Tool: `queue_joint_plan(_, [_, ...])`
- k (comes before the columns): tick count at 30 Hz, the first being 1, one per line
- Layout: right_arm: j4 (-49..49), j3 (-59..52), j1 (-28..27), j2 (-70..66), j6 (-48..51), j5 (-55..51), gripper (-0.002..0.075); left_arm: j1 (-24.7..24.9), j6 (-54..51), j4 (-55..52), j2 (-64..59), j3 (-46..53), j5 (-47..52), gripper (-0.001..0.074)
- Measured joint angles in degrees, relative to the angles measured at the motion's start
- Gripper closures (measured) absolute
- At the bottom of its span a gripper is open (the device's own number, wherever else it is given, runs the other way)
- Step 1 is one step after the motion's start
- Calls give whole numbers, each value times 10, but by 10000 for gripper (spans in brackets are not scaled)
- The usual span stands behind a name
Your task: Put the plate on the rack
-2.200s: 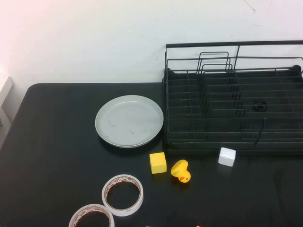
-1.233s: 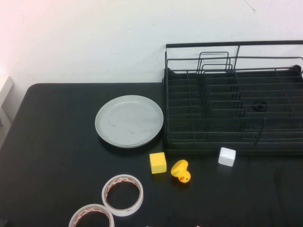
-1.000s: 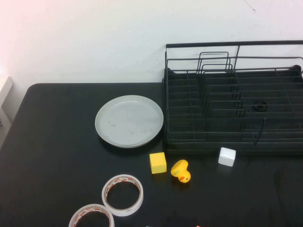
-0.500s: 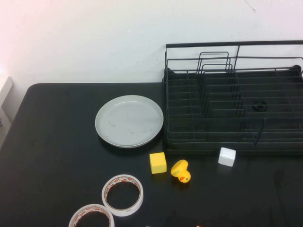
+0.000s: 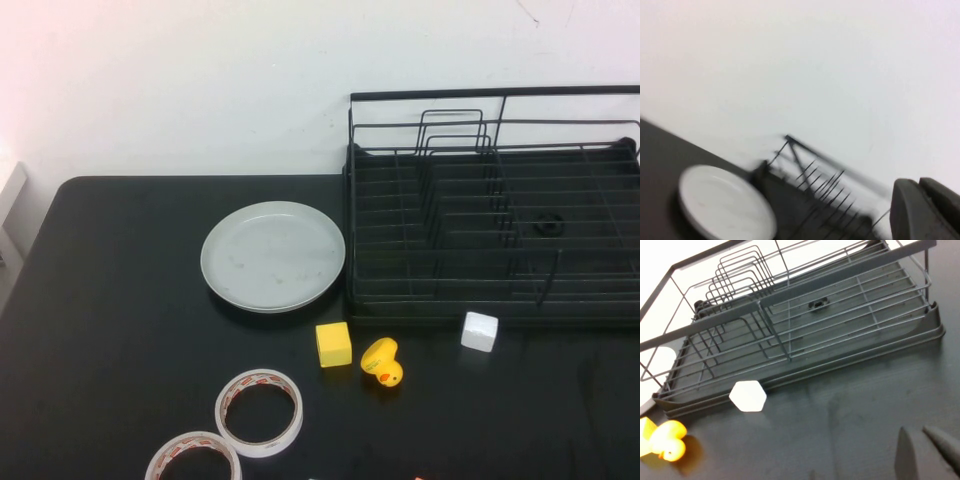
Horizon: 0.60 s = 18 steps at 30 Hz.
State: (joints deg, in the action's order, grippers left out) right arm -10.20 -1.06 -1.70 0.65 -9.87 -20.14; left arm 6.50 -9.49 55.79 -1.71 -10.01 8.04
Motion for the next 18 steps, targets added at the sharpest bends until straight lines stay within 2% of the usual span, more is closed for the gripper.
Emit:
queue_joint_plan(4, [-5, -1, 0, 0, 0, 7, 728, 0, -55, -115, -95, -101, 85, 738])
queue_joint_plan(10, [-6, -2, 0, 0, 0, 13, 728, 0, -46, -306, -287, -264, 214, 737])
queue_joint_plan(18, [-6, -2, 0, 0, 0, 14, 728, 0, -25, -366, -562, -465, 344, 725])
